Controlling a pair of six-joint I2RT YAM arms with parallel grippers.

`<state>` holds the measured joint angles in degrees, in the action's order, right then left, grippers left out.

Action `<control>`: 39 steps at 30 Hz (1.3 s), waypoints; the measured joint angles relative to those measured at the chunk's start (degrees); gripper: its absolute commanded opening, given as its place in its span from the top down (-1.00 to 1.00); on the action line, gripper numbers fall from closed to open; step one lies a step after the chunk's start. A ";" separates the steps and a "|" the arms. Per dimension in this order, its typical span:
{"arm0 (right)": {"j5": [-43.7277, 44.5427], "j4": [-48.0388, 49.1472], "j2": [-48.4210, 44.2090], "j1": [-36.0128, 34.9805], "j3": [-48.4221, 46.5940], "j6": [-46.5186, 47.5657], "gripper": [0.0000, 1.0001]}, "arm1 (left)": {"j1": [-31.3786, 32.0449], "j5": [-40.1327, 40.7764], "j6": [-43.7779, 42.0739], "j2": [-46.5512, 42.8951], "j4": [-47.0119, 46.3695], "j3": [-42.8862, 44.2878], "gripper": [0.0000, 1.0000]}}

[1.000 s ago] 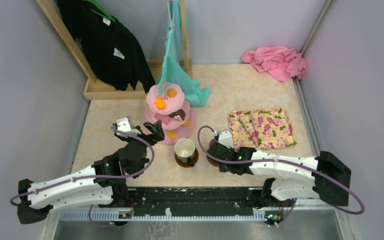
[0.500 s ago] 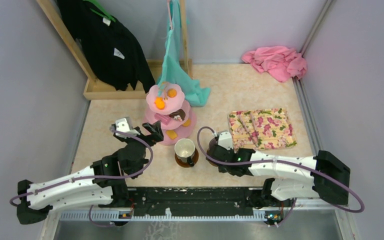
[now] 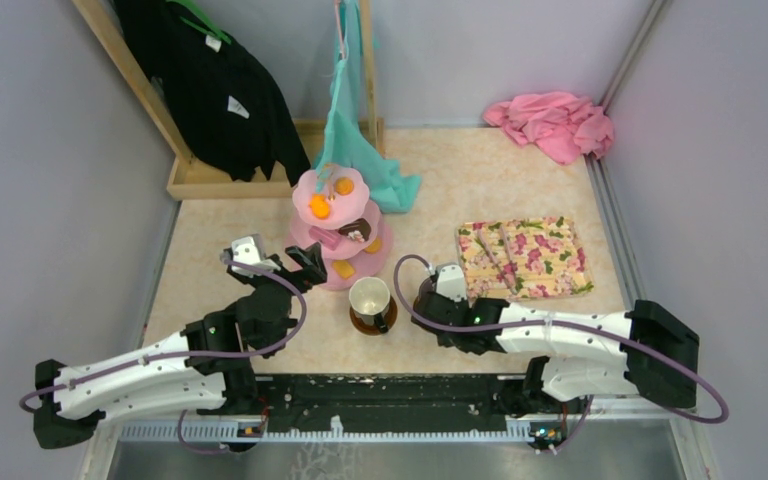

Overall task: Serve the afternoon tea
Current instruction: Place the cup on the coaster, then reset both arms

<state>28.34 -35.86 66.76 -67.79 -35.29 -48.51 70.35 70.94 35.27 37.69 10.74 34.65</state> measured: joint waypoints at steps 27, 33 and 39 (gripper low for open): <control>3.58 -8.44 -0.35 -5.64 -7.93 -0.59 -0.98 | 0.00 0.85 -4.68 1.97 1.36 6.99 -0.99; 5.31 -12.00 -2.32 -7.41 -14.80 0.81 -0.98 | 0.00 1.14 -14.80 3.63 -6.10 13.07 -0.99; 11.63 -14.75 -2.56 -7.10 -25.24 6.21 -0.98 | -0.46 1.25 -40.22 7.93 -34.75 13.97 -0.99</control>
<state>39.97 -50.61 64.20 -74.89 -60.53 -42.30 69.89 72.18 -4.95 45.63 -24.01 48.62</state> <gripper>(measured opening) 0.987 0.996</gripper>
